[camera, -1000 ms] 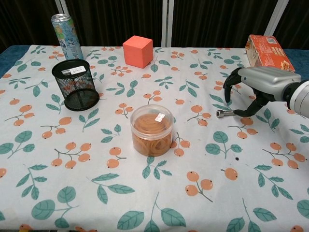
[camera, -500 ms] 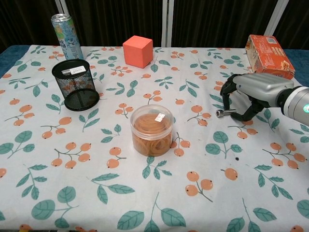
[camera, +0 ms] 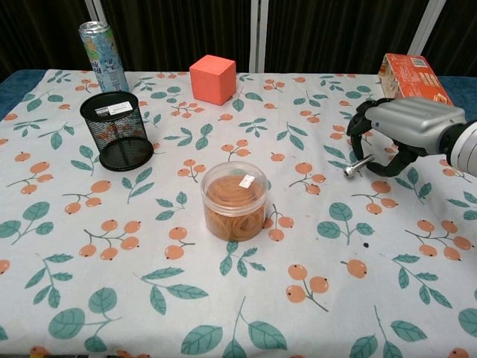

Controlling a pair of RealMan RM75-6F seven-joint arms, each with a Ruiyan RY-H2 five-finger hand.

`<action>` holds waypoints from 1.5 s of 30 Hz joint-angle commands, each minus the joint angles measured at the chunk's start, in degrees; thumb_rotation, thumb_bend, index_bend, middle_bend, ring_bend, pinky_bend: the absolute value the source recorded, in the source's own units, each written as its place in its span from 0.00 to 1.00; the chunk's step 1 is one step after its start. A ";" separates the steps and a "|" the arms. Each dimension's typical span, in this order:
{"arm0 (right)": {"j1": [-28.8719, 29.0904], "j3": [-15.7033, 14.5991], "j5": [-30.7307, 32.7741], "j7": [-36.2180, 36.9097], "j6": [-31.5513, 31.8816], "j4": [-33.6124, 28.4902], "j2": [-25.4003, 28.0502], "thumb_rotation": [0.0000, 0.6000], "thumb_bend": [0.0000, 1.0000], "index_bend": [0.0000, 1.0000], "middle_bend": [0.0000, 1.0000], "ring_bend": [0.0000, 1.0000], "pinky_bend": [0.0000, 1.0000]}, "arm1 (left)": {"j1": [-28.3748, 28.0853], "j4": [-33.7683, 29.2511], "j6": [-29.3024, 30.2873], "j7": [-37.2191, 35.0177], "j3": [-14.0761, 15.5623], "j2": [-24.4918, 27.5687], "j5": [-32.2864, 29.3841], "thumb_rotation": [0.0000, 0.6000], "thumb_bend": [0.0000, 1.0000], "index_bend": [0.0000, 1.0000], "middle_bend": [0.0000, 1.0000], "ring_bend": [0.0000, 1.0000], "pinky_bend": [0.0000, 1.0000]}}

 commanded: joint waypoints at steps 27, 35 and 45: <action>6.55 -6.09 -7.13 -29.79 -0.34 3.61 0.68 1.00 0.36 0.56 0.25 0.02 0.00 | 0.44 0.13 0.02 -0.09 0.23 -0.24 -0.16 1.00 0.00 0.17 0.11 0.04 0.00; 5.60 -6.54 -6.84 -30.64 0.47 3.36 0.37 1.00 0.36 0.31 0.19 0.00 0.00 | 0.37 0.07 0.04 0.04 0.17 -0.23 -0.02 1.00 0.00 0.17 0.11 0.04 0.00; 4.26 -5.12 -6.75 -26.88 3.10 -0.89 1.97 1.00 0.32 0.14 0.16 0.00 0.00 | 0.28 0.04 0.08 0.15 0.08 -0.18 0.10 1.00 0.00 0.17 0.11 0.04 0.00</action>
